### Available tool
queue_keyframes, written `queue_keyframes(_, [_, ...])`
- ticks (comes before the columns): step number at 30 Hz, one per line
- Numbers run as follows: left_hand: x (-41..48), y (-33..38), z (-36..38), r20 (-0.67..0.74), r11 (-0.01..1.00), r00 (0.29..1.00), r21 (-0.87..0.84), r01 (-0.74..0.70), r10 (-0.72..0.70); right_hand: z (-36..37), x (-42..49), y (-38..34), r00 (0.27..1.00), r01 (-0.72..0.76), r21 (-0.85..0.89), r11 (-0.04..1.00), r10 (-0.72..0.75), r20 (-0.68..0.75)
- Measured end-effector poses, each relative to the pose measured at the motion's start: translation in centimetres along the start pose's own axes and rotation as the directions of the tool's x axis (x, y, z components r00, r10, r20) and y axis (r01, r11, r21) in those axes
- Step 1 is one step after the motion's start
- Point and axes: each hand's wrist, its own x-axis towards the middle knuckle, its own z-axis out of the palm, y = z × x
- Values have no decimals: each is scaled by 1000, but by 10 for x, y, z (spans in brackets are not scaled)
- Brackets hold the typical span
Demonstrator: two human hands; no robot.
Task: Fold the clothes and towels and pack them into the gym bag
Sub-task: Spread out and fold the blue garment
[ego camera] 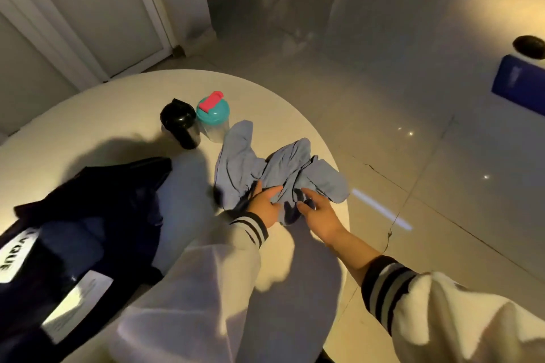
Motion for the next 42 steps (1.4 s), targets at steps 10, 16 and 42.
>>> queue_keyframes(10, [11,17,0,-341,996,940,-90,-3,-28,-2,31,19,976,-52,8,999,49,210])
queue_keyframes(16, [-42,56,-35,-456,949,890,-274,-155,13,-2,15,-5,986,-34,197,980,1,164])
queue_keyframes(42, [-329,-139,-81,-341,989,936,-143,44,-91,182,-245,18,928,112,39,993,-119,353])
